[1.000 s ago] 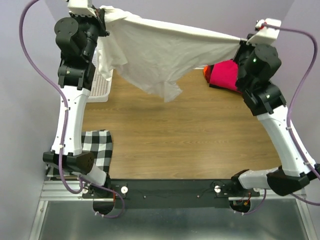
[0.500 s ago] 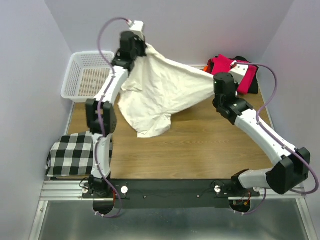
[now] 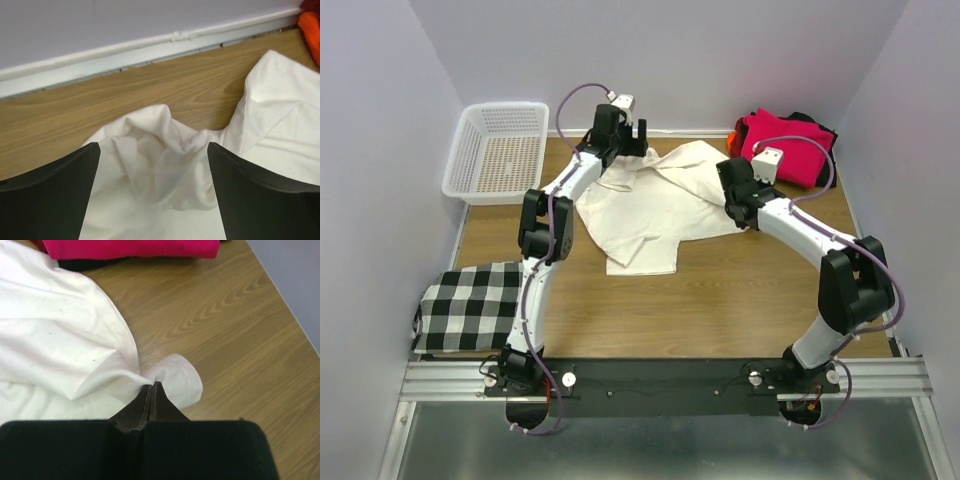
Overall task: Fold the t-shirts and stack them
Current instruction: Flatten out the tshirt
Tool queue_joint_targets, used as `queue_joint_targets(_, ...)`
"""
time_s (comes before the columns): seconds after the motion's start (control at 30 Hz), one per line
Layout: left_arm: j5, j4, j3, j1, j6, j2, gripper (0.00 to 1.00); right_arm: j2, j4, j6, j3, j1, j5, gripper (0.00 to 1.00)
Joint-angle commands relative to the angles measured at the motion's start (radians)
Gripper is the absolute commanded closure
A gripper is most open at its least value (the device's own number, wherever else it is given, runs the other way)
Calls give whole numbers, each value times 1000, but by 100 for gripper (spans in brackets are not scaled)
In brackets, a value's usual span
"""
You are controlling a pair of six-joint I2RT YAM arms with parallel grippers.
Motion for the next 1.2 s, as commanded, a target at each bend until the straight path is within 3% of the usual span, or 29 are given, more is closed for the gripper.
queue_joint_targets(0.0,-67,82,-23,10,43,-164,3,94,-104,82,84,-21,-36,99)
queue_joint_targets(0.23,-107,-47,-161,10,66,-334,2,177,-127,85,141,-28,-111,99)
queue_joint_targets(0.43,-87,-81,-532,-1,36,-552,5,227,-129,73,192,-31,-180,99)
queue_joint_targets(0.57,-64,-73,-800,-7,-23,-703,16,263,-129,65,221,-37,-197,99)
queue_joint_targets(0.67,-52,-87,-934,-21,-72,-816,19,286,-129,62,239,-41,-215,99)
queue_joint_targets(0.9,-59,-189,-1068,-88,-162,-953,20,319,-130,56,251,-45,-241,99)
queue_joint_targets(1.17,-113,-341,-1175,-145,-242,-1039,28,335,-130,48,250,-44,-221,99)
